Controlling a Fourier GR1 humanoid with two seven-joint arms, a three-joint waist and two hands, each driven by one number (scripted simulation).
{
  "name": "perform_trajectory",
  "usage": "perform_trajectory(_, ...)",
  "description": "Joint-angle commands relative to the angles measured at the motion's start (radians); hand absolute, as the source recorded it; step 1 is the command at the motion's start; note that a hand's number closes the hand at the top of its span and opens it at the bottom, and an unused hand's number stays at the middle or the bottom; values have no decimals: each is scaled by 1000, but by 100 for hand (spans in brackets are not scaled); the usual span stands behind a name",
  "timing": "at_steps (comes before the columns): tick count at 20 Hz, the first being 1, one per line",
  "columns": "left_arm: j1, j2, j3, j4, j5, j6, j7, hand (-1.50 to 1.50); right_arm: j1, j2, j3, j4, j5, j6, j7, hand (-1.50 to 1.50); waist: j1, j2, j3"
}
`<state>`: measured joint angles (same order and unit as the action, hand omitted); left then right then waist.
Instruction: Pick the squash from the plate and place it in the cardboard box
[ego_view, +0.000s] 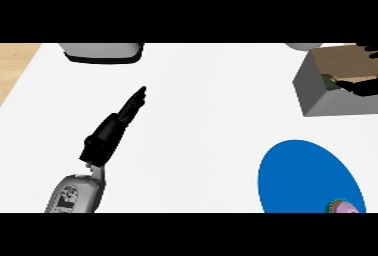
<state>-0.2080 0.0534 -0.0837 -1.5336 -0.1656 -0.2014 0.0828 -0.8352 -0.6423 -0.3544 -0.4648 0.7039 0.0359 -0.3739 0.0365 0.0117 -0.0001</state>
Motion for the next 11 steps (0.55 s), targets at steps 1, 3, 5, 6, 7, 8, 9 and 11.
perform_trajectory(1,-23,10,31,0,22,-6,5,0,-17,25,-77,81,-84,9,-82,-150,-5,1,3)
perform_trajectory(3,-25,-7,4,7,-5,10,2,0,-25,0,-158,94,-161,12,-121,-150,-7,3,4)
perform_trajectory(5,-18,3,21,30,6,3,-29,0,-38,-16,-225,99,-228,23,-148,-150,-13,3,4)
perform_trajectory(6,32,-25,-37,-22,-25,14,-5,0,-23,-18,-266,108,-272,38,-177,-150,-8,-1,5)
perform_trajectory(7,-6,36,37,-3,9,-12,-22,0,-35,-54,-304,123,-310,86,-161,-150,-13,1,4)
perform_trajectory(8,-12,-7,4,17,-10,13,-6,0,-36,-43,-324,143,-335,110,-175,-150,-14,3,5)
perform_trajectory(9,14,29,22,-19,25,-32,-11,0,-54,-91,-350,159,-357,138,-154,-150,-1,3,4)
perform_trajectory(11,-43,23,28,11,7,-13,4,0,-52,-138,-385,178,-392,177,-148,-150,-14,2,4)
